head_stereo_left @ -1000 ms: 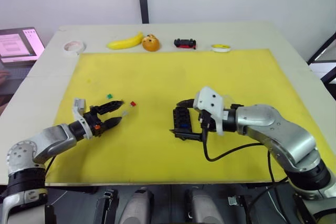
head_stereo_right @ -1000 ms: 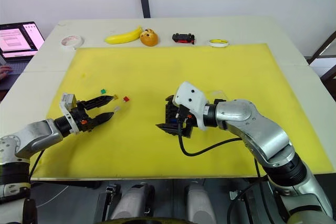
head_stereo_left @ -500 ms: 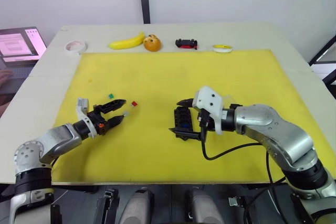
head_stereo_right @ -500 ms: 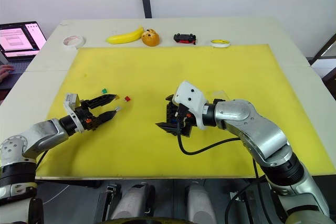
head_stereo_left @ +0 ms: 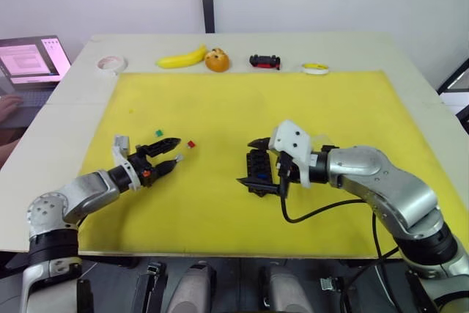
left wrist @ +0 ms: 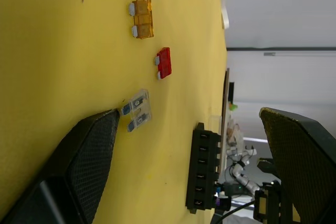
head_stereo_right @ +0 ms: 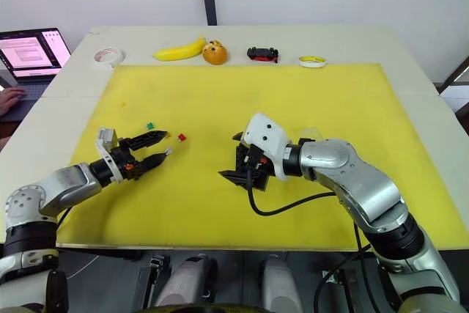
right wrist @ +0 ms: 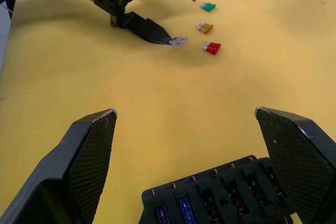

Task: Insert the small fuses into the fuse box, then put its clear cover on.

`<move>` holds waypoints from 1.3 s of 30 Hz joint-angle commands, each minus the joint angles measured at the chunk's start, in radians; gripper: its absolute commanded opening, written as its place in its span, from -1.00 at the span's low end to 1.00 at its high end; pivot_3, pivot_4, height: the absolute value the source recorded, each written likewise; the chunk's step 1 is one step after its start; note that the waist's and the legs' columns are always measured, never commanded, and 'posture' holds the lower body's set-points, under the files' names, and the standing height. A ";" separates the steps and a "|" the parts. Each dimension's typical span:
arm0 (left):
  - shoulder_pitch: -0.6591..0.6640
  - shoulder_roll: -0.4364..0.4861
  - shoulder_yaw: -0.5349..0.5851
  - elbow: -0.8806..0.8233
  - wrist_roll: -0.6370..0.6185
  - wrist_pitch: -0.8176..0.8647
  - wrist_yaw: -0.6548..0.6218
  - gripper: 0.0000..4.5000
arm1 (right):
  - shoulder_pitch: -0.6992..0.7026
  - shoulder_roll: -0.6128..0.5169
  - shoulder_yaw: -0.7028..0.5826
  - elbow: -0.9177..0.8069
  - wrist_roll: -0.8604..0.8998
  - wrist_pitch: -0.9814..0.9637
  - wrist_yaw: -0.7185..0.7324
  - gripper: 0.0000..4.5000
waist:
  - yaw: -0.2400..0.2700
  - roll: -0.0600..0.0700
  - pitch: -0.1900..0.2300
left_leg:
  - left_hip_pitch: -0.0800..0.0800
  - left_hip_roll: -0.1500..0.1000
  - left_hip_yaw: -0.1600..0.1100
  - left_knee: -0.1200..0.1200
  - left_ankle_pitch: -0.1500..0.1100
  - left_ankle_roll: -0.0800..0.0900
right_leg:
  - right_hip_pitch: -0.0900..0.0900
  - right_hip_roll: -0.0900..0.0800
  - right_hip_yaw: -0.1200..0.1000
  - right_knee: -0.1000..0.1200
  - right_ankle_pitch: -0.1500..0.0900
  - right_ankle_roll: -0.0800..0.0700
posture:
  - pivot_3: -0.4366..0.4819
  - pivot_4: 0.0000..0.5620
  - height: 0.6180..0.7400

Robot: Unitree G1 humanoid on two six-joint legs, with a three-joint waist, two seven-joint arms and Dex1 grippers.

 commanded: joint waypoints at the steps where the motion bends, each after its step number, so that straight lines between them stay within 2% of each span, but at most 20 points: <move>1: -0.016 -0.025 -0.039 0.032 0.044 0.012 -0.011 1.00 | -0.016 0.004 -0.029 -0.025 0.000 -0.003 -0.005 0.99 | 0.000 0.000 0.000 | 0.000 0.000 0.000 0.000 0.000 0.000 | 0.000 0.000 0.000 0.000 0.000 0.000 | -0.05 -0.47 1.00; 15: -0.041 -0.051 -0.022 0.071 0.169 0.028 -0.058 1.00 | -0.010 -0.007 -0.043 -0.030 0.004 0.004 -0.009 0.99 | 0.002 0.002 -0.001 | 0.001 -0.001 -0.002 0.000 0.000 0.001 | 0.003 0.000 -0.001 -0.001 0.000 0.000 | -0.05 -0.47 1.00; 18: -0.048 -0.062 -0.011 0.078 0.188 0.026 -0.053 0.41 | -0.007 -0.013 -0.043 -0.034 0.005 0.006 -0.005 1.00 | 0.001 0.002 -0.001 | 0.002 -0.001 -0.002 0.000 0.000 0.001 | 0.004 -0.001 -0.001 -0.002 0.000 0.000 | -0.05 -0.47 1.00; 36: -0.017 -0.088 0.046 0.049 0.225 0.055 -0.059 0.41 | -0.008 -0.020 -0.038 -0.029 -0.002 0.002 0.016 1.00 | -0.002 0.002 -0.002 | 0.002 -0.002 -0.003 0.000 0.000 0.000 | 0.004 -0.001 -0.001 -0.002 0.000 0.000 | -0.05 -0.47 1.00; 39: -0.014 -0.091 0.049 0.048 0.230 0.057 -0.064 0.00 | -0.010 -0.022 -0.039 -0.027 -0.002 0.002 0.019 1.00 | -0.003 0.002 -0.002 | 0.002 -0.002 -0.003 0.000 0.000 0.000 | 0.004 -0.001 -0.001 -0.002 0.000 0.000 | -0.05 -0.47 1.00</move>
